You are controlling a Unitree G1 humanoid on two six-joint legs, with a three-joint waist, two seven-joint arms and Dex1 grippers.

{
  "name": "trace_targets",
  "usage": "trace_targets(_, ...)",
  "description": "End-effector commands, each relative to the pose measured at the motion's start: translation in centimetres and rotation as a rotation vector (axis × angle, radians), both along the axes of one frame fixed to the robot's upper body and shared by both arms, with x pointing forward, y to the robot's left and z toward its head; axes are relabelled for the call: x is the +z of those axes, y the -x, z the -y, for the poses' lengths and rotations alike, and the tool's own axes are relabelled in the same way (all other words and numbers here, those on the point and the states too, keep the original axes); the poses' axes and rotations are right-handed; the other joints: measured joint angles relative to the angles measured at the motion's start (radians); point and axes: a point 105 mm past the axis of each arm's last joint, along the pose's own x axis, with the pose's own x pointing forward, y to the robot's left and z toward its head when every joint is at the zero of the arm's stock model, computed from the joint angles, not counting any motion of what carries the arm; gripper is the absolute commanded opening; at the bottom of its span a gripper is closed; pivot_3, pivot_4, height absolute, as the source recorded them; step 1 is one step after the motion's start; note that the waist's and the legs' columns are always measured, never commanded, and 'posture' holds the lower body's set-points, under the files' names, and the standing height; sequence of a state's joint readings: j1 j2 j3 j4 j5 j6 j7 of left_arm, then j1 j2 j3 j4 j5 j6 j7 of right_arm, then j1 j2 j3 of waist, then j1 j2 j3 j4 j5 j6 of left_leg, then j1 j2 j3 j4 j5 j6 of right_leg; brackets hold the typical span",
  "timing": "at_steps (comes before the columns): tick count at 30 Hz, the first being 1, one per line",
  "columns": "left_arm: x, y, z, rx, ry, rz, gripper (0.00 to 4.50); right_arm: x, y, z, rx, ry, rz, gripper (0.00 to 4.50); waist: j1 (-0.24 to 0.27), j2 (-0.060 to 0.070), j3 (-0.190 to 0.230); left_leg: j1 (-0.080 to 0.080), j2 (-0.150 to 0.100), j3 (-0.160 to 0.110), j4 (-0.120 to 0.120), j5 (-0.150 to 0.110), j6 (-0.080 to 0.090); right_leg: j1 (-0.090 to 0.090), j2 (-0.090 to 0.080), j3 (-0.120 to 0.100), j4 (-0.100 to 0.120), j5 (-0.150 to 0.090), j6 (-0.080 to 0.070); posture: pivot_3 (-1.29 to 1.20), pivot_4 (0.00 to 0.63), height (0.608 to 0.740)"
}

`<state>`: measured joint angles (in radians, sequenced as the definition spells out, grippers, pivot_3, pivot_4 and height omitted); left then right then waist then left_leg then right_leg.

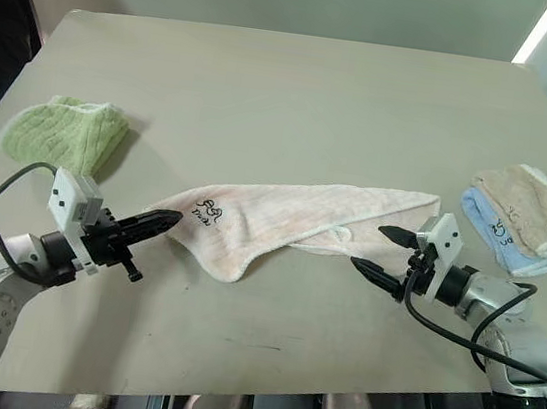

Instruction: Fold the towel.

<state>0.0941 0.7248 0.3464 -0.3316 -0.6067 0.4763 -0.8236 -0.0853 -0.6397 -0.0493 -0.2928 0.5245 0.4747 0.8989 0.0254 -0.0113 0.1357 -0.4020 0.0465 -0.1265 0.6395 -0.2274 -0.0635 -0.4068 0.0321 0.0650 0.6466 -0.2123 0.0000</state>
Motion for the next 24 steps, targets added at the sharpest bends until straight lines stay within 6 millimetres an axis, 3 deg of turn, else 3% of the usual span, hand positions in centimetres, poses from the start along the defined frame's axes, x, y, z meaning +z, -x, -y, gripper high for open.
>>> trace_targets(1,0.7,-0.2,1.6,-0.051,0.012,0.030,0.00,0.8,0.4,-0.3,0.007,-0.003,0.050,4.47,0.000,0.000,0.000,0.000,0.000,0.001,0.000,0.000,0.000,0.000,0.000,0.000,0.000,0.000,0.000,0.00,0.150,0.740)
trace_targets(24,1.2,-0.7,2.0,-0.036,-0.019,0.066,0.00,1.2,-0.7,-0.3,-0.019,-0.011,0.075,4.47,-0.006,0.000,0.000,0.002,0.001,0.002,0.000,0.000,0.000,0.000,0.001,0.000,0.000,0.001,-0.001,0.00,0.150,0.740)
